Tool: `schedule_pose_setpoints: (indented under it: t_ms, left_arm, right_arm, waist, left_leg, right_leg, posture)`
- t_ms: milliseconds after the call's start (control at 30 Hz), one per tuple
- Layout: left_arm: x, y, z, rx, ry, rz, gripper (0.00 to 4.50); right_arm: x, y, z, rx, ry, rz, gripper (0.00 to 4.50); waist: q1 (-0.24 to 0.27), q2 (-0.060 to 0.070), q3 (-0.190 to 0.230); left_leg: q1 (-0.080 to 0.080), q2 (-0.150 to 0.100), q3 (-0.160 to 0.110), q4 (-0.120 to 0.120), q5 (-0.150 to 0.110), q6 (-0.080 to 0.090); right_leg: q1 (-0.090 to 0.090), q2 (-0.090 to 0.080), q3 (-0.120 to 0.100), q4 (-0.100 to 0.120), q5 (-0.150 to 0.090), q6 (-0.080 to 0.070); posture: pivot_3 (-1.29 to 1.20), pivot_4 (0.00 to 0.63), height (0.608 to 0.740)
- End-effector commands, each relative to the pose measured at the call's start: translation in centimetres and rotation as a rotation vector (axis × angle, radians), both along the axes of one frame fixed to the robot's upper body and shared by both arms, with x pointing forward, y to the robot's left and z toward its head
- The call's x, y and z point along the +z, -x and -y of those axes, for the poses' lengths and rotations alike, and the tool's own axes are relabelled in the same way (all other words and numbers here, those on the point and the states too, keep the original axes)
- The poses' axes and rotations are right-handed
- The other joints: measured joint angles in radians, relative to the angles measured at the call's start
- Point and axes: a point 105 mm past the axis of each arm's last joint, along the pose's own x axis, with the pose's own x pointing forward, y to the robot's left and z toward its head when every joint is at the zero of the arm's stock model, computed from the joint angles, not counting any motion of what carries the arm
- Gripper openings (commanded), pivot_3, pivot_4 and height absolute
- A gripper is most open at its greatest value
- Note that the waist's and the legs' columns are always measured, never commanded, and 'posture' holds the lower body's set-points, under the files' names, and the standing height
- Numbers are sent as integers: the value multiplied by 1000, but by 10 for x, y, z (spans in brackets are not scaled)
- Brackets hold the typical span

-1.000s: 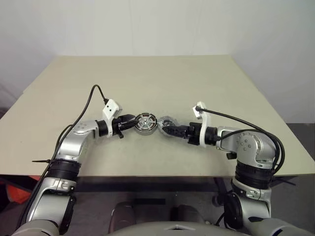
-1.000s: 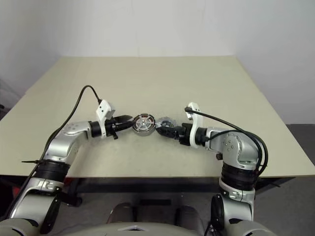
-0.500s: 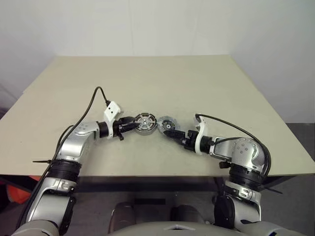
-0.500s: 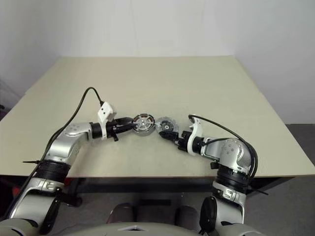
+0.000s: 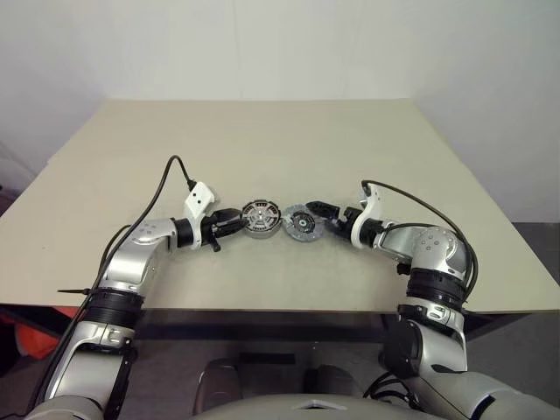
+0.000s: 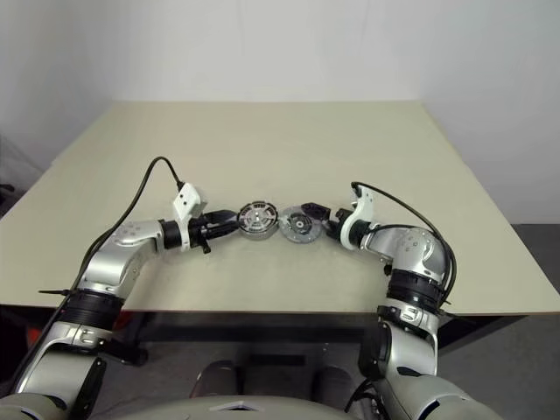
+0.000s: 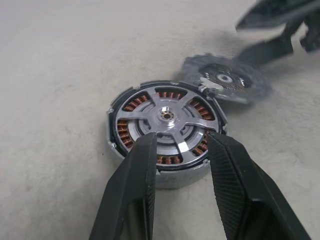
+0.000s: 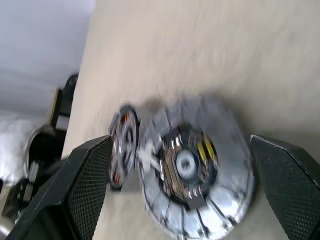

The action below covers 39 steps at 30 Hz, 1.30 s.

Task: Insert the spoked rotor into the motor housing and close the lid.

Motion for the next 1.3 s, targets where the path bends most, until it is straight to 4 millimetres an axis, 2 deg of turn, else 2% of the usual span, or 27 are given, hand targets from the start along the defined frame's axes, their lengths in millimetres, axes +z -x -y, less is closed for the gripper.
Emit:
schedule_pose_setpoints:
  t_ms: [33, 167, 300, 433, 567, 667, 900, 1133, 1300]
  left_arm:
    - [13, -4, 0, 2, 6, 48, 1657]
    - [14, -8, -5, 27, 1, 55, 1657]
    - [16, -10, -7, 33, 3, 60, 1657]
    - [15, -10, -8, 32, 2, 58, 1657]
    - [12, -9, -7, 28, 2, 52, 1657]
    - [11, -9, -4, 21, 3, 52, 1657]
    - [12, -7, -7, 18, -4, 56, 1657]
    - [12, -6, -8, 20, -12, 57, 1657]
    - [13, -7, -9, 24, -15, 60, 1657]
  right_arm:
    - [36, -3, -15, 63, -36, 104, 4481]
    - [44, 4, -28, 130, -9, 100, 4481]
    - [38, 8, -23, 117, 52, 69, 4481]
    - [47, 25, -25, 176, 3, 82, 4481]
    - [36, 46, -36, 239, -31, 71, 4481]
    - [16, 59, -39, 247, -28, 0, 4481]
    - [-7, 70, -32, 226, -4, -89, 4481]
    - [-16, 67, -31, 193, -1, -137, 4481]
    - [-13, 43, -27, 118, -7, -123, 4481]
  waist:
    - [-3, 0, 0]
    - [-1, 0, 0]
    - [1, 0, 0]
    - [4, 0, 0]
    - [6, 0, 0]
    - [5, 0, 0]
    - [5, 0, 0]
    - [4, 0, 0]
    - [-1, 0, 0]
  left_leg:
    - [-1, 0, 0, -1, 0, 1]
    - [-3, 0, 0, -5, -1, 1]
    - [-3, 0, 0, -5, -2, 3]
    - [-3, 0, 0, -4, -1, 3]
    - [-1, 0, 0, -5, -2, 3]
    - [-2, 0, 0, -5, -2, 3]
    - [-2, 0, 0, -5, -1, 3]
    - [-3, 0, 0, -5, -1, 3]
    - [-2, 0, 0, -5, 0, 0]
  right_leg:
    - [0, 0, 0, 0, 2, -3]
    - [-3, 1, 0, -1, 1, -6]
    - [-3, 1, -1, -3, 1, -6]
    - [-3, 1, -1, -3, 1, -5]
    - [-2, 1, -1, -3, 0, -5]
    - [-2, 1, -1, -4, 0, -5]
    - [-2, 0, -1, -4, -4, 2]
    - [-2, 1, -1, -4, -4, 2]
    - [-2, 1, -1, -3, -4, 2]
  posture:
    - [0, 0, 740]
    - [0, 0, 740]
    - [0, 0, 740]
    - [0, 0, 740]
    - [0, 0, 740]
    - [0, 0, 740]
    - [0, 0, 740]
    - [0, 0, 740]
    - [0, 0, 740]
